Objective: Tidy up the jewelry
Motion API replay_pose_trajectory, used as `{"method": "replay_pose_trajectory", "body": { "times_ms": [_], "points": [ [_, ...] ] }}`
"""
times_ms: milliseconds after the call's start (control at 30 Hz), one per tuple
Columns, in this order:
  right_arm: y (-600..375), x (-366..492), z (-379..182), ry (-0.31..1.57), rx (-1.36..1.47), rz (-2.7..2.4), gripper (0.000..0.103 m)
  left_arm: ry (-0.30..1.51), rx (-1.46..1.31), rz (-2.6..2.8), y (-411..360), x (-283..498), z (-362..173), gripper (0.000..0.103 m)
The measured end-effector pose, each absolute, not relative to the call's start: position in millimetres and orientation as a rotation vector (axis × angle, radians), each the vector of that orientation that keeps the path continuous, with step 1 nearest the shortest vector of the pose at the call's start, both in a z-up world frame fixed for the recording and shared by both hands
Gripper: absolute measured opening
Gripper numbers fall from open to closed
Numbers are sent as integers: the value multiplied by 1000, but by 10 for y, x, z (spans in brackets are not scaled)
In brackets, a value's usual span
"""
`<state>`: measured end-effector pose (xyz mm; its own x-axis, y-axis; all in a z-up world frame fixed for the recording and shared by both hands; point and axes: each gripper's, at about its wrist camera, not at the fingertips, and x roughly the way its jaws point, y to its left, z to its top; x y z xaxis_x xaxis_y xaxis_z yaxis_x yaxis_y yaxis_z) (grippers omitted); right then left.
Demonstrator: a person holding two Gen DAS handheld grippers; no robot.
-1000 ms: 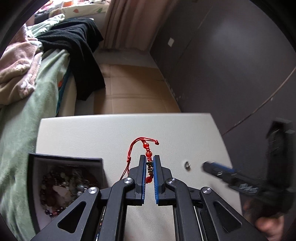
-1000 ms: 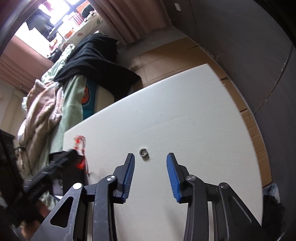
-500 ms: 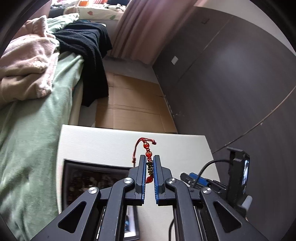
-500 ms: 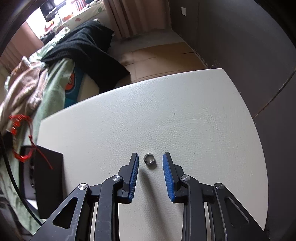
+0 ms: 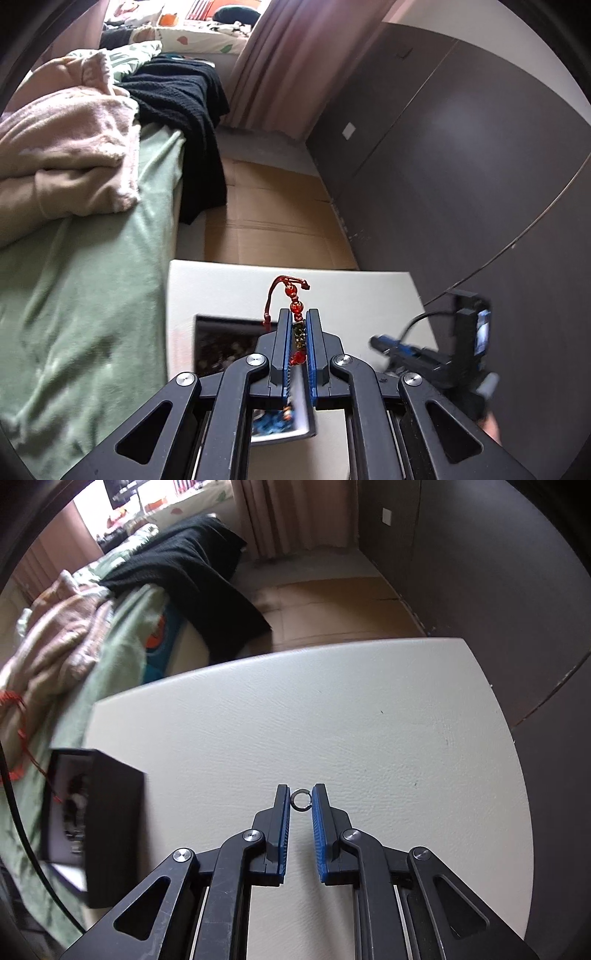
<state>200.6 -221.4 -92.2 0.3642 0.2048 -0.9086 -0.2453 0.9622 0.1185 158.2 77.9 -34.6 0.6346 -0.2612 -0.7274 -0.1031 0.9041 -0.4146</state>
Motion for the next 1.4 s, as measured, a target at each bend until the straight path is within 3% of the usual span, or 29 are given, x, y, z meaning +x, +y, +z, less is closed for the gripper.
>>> {"method": "replay_pose_trajectory", "body": {
  "times_ms": [233, 300, 367, 400, 1033, 1100, 1167, 1400],
  "points": [
    [-2154, 1779, -571, 1079, 61, 405, 13, 975, -460, -102, 830, 1560, -505, 10],
    [-2113, 1697, -499, 1058, 80, 440, 13, 985, -470, -88, 856, 1556, -538, 24],
    [-2083, 1641, -436, 1042, 113, 484, 13, 964, -475, -83, 887, 1539, -510, 65],
    [-2056, 1628, -403, 1034, 126, 506, 13, 948, -476, -80, 903, 1526, -481, 68],
    [-1363, 1374, -335, 1086, 185, 799, 14, 903, -519, 18, 1357, 1476, -460, 69],
    [-1343, 1356, -367, 1109, 162, 793, 23, 890, -521, 21, 1368, 1467, -449, 69],
    [-1388, 1354, -384, 1108, 161, 769, 61, 883, -519, 21, 1362, 1452, -427, 69],
    [-1676, 1372, -336, 1088, 216, 721, 64, 885, -483, 24, 1205, 1448, -409, 69]
  ]
}}
